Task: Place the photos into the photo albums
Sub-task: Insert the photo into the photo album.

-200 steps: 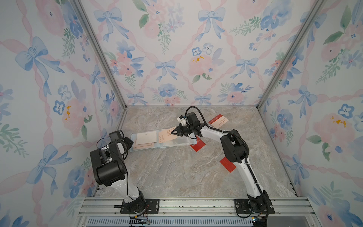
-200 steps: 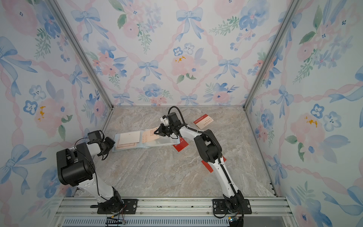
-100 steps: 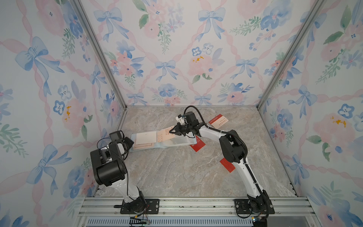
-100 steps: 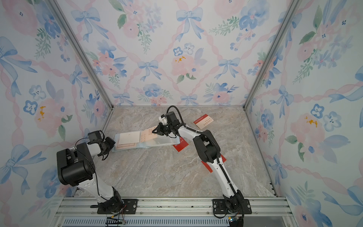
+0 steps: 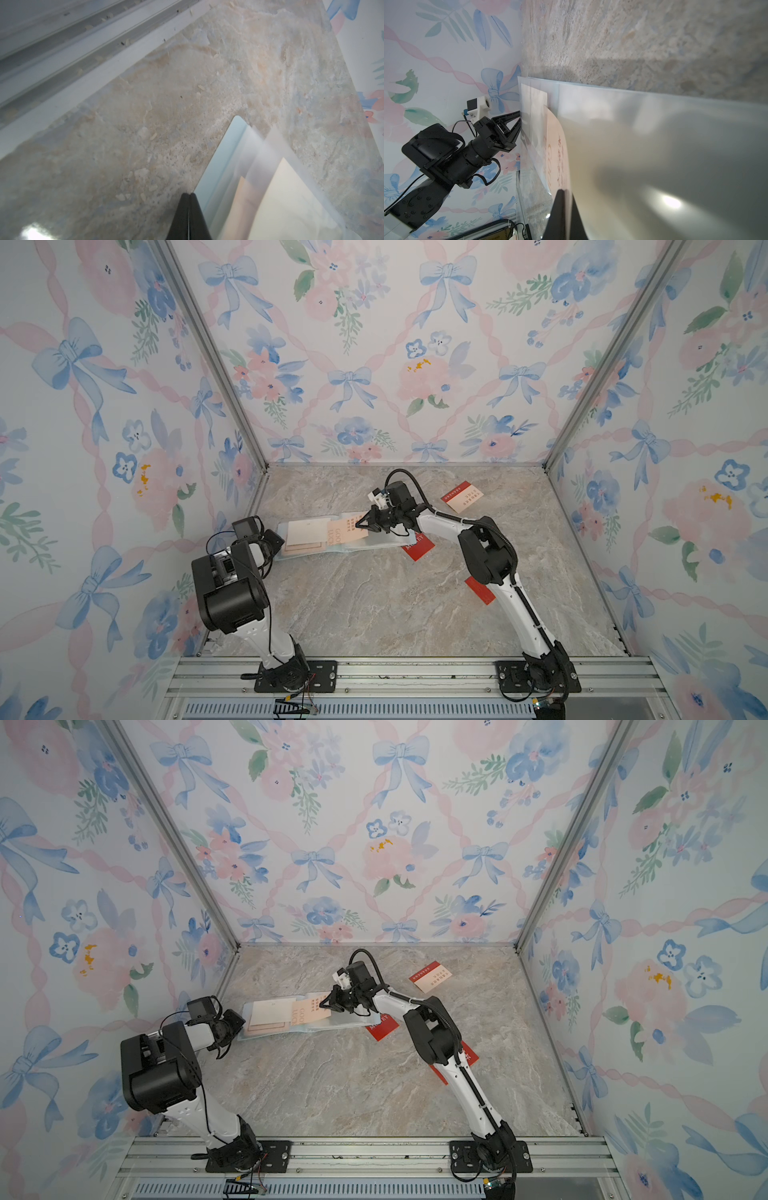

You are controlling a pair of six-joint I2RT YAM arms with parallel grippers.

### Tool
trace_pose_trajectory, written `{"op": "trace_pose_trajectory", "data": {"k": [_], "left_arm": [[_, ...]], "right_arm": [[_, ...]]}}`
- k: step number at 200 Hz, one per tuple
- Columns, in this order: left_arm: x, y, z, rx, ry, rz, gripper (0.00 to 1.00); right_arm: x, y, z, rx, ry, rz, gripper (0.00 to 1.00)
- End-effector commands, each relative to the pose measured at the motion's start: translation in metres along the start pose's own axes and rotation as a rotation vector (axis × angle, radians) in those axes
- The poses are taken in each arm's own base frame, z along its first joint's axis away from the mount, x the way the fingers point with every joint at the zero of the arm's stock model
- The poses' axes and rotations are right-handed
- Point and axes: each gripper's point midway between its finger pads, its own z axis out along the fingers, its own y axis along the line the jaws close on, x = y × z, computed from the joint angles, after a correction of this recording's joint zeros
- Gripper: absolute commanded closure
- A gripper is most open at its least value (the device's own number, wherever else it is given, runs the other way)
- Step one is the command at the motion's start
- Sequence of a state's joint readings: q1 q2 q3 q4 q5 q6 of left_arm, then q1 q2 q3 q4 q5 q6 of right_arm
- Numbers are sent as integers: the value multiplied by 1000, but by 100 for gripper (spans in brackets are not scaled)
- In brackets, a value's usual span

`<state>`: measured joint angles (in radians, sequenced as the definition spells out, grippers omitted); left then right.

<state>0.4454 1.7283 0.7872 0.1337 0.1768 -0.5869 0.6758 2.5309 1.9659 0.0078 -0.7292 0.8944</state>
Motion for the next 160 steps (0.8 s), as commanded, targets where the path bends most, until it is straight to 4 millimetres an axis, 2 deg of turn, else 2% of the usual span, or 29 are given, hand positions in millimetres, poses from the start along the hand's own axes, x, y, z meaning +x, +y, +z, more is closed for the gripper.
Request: {"op": "trace_pose_trajectory", "data": {"k": [1, 26, 75, 160], "left_arm": [[21, 5, 3, -11, 64, -9, 93], [21, 2, 2, -5, 62, -6, 93], [27, 4, 4, -15, 72, 1, 93], [36, 6, 4, -13, 87, 3, 93]], "right_arm": [[0, 7, -8, 5, -1, -8, 98], [0, 9, -3, -6, 1, 2, 98], [13, 21, 26, -28, 37, -11, 98], [14, 28, 45, -41, 30, -15, 98]]}}
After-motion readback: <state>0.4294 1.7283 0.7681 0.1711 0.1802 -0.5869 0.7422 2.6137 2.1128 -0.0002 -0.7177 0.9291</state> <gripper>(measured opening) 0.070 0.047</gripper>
